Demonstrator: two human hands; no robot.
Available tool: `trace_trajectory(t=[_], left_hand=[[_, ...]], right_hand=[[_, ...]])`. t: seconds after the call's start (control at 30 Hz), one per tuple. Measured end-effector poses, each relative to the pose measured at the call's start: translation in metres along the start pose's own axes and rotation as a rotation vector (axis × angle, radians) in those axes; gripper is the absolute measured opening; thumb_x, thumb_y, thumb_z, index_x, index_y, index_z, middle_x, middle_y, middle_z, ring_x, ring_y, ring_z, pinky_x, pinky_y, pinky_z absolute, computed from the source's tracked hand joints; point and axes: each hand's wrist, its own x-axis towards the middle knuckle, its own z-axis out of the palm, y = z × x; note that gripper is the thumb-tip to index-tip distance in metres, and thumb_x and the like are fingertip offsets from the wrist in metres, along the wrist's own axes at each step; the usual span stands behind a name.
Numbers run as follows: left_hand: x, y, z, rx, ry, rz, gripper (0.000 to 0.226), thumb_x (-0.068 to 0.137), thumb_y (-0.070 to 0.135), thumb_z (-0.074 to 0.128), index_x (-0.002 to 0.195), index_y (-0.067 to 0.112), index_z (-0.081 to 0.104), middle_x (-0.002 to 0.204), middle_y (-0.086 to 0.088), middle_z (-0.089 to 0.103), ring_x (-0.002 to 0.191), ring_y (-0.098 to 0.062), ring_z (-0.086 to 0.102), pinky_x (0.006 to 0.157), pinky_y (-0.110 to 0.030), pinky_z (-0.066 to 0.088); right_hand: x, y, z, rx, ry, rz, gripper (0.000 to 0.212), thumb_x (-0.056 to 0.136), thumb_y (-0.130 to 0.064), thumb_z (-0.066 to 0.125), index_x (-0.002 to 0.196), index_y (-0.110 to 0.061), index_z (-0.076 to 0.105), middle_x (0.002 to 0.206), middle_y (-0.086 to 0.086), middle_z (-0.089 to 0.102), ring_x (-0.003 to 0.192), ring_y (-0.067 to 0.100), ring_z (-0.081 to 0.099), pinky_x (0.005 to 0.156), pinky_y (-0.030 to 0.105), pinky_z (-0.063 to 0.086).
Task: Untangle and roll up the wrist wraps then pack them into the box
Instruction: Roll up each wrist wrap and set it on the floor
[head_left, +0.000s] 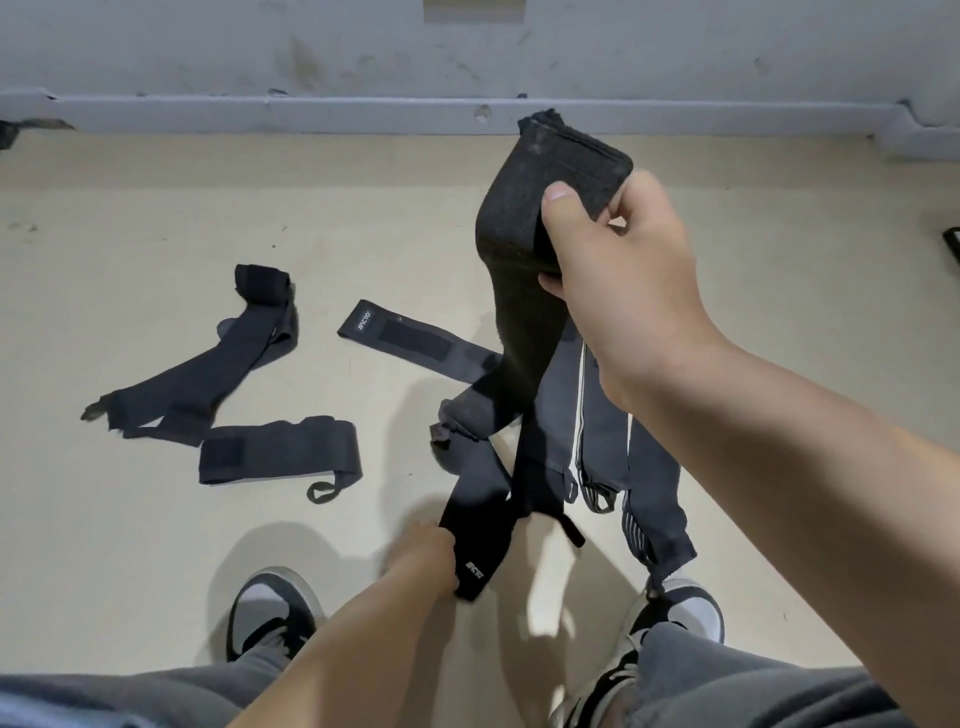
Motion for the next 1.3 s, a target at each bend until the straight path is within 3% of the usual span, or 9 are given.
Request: trace_trajectory(t=[0.27, 0.37, 0.47, 0.57, 0.67, 0.77, 0.9, 1.1, 1.3], left_hand=[[-0.058, 0.043, -0.109, -0.229, 0.260, 0.242, 0.036, 0.093, 0.035, 0.045, 0.064, 0.015, 0.040, 0.094, -0.012, 0.063, 0.092, -0.024, 0.047, 0.095, -0.038, 0.035], [-0.105, 0.028, -0.168, -0.326, 0.339, 0.348, 0.029, 0.097, 0.027, 0.048, 0.070, 0.018, 0.041, 0.084, 0.000, 0.053, 0.094, -0.020, 0.053, 0.129, -0.045, 0.005], [-0.172, 0.020, -0.218, -0.646, 0.277, 0.443, 0.015, 0.093, 0.018, 0.058, 0.079, 0.016, 0.055, 0.079, 0.000, 0.058, 0.078, -0.016, 0.058, 0.100, -0.038, 0.041], [-0.242, 0.011, -0.252, -0.878, 0.301, 0.535, 0.018, 0.092, 0.006, 0.059, 0.079, 0.017, 0.063, 0.077, 0.000, 0.063, 0.071, -0.017, 0.055, 0.067, -0.030, 0.042], [-0.300, -0.004, -0.270, -1.191, 0.380, 0.597, 0.011, 0.076, 0.008, 0.063, 0.078, 0.018, 0.067, 0.077, -0.004, 0.068, 0.070, -0.021, 0.060, 0.063, -0.028, 0.045], [-0.335, -0.022, -0.275, -1.475, 0.349, 0.761, 0.048, 0.053, 0.008, 0.062, 0.100, 0.001, 0.072, 0.099, -0.027, 0.070, 0.092, -0.036, 0.061, 0.082, -0.044, 0.039], [-0.350, -0.018, -0.271, -1.521, 0.355, 0.903, 0.071, 0.052, -0.001, 0.052, 0.122, -0.013, 0.057, 0.115, -0.038, 0.066, 0.110, -0.052, 0.060, 0.093, -0.069, 0.032], [-0.330, -0.009, -0.264, -1.515, 0.445, 0.807, 0.068, 0.056, -0.006, 0.049, 0.122, 0.004, 0.066, 0.105, -0.019, 0.063, 0.096, -0.031, 0.057, 0.076, -0.036, 0.044], [-0.328, -0.012, -0.267, -1.603, 0.417, 0.828, 0.051, 0.076, 0.000, 0.053, 0.123, 0.004, 0.072, 0.110, -0.021, 0.071, 0.098, -0.031, 0.066, 0.084, -0.040, 0.049]], right_hand=[[0.008, -0.017, -0.008, 0.044, -0.152, 0.114, 0.023, 0.072, -0.019, 0.092, 0.086, -0.007, 0.078, 0.094, 0.009, 0.082, 0.098, 0.030, 0.078, 0.096, 0.051, 0.061], [0.006, -0.034, -0.010, 0.103, -0.177, 0.051, 0.014, 0.091, -0.016, 0.079, 0.101, -0.007, 0.075, 0.103, 0.006, 0.080, 0.101, 0.024, 0.077, 0.092, 0.044, 0.064], [-0.002, -0.053, -0.016, 0.092, -0.162, -0.124, 0.015, 0.101, -0.017, 0.063, 0.115, -0.021, 0.068, 0.097, -0.009, 0.075, 0.093, 0.017, 0.073, 0.070, 0.033, 0.065], [-0.012, -0.068, -0.024, 0.086, -0.129, -0.238, 0.014, 0.105, -0.019, 0.058, 0.109, -0.032, 0.061, 0.084, -0.019, 0.069, 0.076, 0.008, 0.066, 0.058, 0.025, 0.058], [-0.020, -0.077, -0.032, 0.123, -0.075, -0.319, 0.024, 0.106, -0.019, 0.057, 0.107, -0.042, 0.058, 0.096, -0.025, 0.071, 0.092, -0.001, 0.069, 0.086, 0.029, 0.060], [-0.023, -0.080, -0.034, 0.056, -0.031, -0.385, 0.020, 0.105, -0.022, 0.056, 0.105, -0.042, 0.058, 0.098, -0.020, 0.070, 0.095, 0.001, 0.066, 0.092, 0.030, 0.053], [-0.024, -0.077, -0.039, 0.053, -0.037, -0.296, 0.010, 0.104, -0.026, 0.059, 0.106, -0.036, 0.061, 0.102, -0.009, 0.073, 0.094, 0.009, 0.068, 0.095, 0.046, 0.057], [-0.040, -0.076, -0.023, 0.128, -0.271, -0.141, 0.018, 0.105, -0.018, 0.059, 0.116, -0.029, 0.067, 0.106, -0.005, 0.078, 0.091, 0.019, 0.073, 0.071, 0.038, 0.058], [-0.050, -0.076, -0.010, 0.194, -0.410, -0.107, 0.015, 0.104, -0.020, 0.064, 0.113, -0.026, 0.076, 0.099, 0.003, 0.076, 0.085, 0.023, 0.067, 0.069, 0.038, 0.049]])
